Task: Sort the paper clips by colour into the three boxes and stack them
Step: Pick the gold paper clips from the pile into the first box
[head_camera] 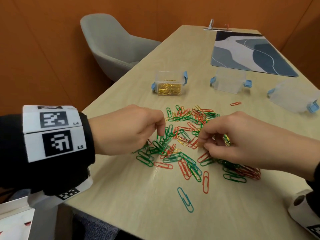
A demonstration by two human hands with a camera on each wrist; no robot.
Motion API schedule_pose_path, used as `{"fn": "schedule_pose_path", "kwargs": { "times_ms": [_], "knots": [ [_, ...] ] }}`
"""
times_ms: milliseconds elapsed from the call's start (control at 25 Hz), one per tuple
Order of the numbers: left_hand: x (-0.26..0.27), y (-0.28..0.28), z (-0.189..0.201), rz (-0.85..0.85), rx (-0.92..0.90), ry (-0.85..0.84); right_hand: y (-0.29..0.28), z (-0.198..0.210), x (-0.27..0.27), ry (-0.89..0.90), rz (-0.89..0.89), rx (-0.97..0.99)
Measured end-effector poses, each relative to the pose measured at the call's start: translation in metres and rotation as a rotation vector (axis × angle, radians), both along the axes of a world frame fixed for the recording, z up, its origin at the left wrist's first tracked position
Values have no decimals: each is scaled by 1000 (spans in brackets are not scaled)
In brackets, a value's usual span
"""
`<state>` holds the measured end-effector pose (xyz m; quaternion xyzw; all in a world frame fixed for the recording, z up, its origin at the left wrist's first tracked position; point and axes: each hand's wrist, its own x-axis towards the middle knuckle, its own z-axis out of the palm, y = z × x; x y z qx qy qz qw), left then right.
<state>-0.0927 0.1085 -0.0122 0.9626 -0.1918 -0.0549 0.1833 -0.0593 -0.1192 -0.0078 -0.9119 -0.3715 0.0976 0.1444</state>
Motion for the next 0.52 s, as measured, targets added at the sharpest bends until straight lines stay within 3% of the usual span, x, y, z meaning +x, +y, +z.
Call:
{"fn": "schedule_pose_path", "kwargs": {
  "times_ms": [200, 320, 520],
  "knots": [
    [10, -19, 0, -148, 80, -29, 18, -3, 6, -26, 38, 31],
    [15, -20, 0, -95, 157, -2, 20, -5, 7, -23, 10, -30],
    [14, -15, 2, -5, 89, -35, 18, -2, 7, -60, -105, 11]
  ]
}}
